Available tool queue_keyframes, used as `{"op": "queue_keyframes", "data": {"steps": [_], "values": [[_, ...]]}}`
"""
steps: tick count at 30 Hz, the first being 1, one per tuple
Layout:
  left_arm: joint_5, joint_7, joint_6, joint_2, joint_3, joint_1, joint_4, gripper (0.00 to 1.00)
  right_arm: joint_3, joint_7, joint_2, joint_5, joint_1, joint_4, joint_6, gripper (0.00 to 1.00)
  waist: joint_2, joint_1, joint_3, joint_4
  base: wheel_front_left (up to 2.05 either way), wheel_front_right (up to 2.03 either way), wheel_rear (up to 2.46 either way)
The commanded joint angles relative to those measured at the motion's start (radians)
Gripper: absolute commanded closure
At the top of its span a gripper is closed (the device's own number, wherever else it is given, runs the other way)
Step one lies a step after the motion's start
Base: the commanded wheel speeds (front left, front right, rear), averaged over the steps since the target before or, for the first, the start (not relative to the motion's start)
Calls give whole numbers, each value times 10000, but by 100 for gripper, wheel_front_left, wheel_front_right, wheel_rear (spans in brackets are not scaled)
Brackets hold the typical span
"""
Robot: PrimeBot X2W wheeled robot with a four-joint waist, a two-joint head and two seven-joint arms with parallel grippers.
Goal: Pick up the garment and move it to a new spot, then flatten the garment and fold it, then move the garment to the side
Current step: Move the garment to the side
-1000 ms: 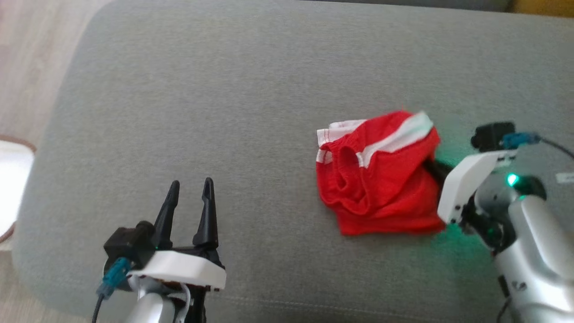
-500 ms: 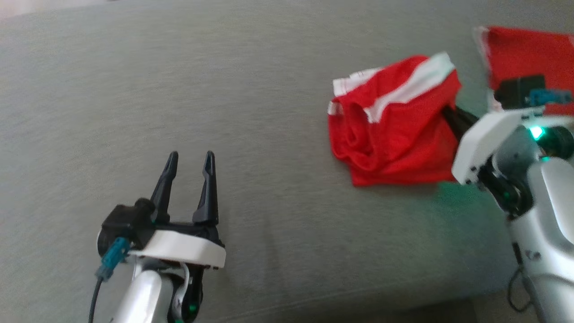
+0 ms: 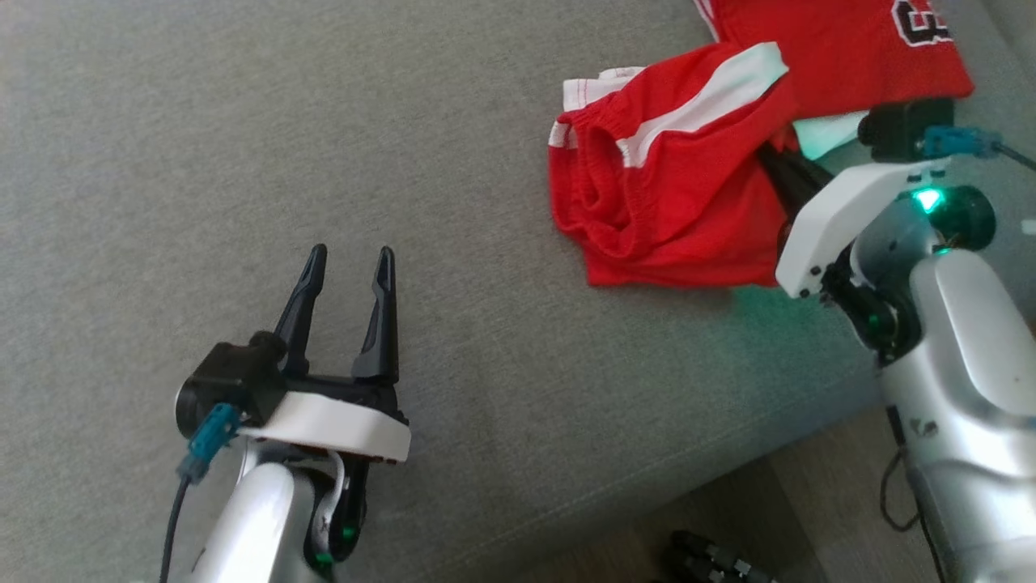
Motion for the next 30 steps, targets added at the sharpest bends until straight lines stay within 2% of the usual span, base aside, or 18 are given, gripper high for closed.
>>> {"op": "queue_keyframes", "data": {"steps": [1, 7, 16, 23, 30], "values": [[81, -119, 7, 103, 301, -268, -304, 0, 27, -137, -32, -120, -652, -284, 65, 100, 0, -1, 22, 160, 0, 0, 0], [15, -120, 80, 72, 359, -359, -454, 0, -285, -304, -369, -659, -1555, 310, 65, 100, 0, -1, 92, 789, 0, 0, 0], [-42, -121, 113, -9, 420, -352, -742, 0, -952, -101, -1768, -1732, -2681, 1484, 65, 100, 0, -1, 282, 1655, 0, 0, 0], [-93, -121, 99, -75, 417, -234, -911, 0, -938, 571, -3032, -2007, -2686, 1170, 65, 100, 0, -1, 284, 1863, 0, 0, 0], [-88, -122, 78, -111, 330, -202, -976, 0, -1169, 984, -3582, -2234, -2525, 785, 65, 100, 0, -1, 281, 1943, 0, 0, 0]]}}
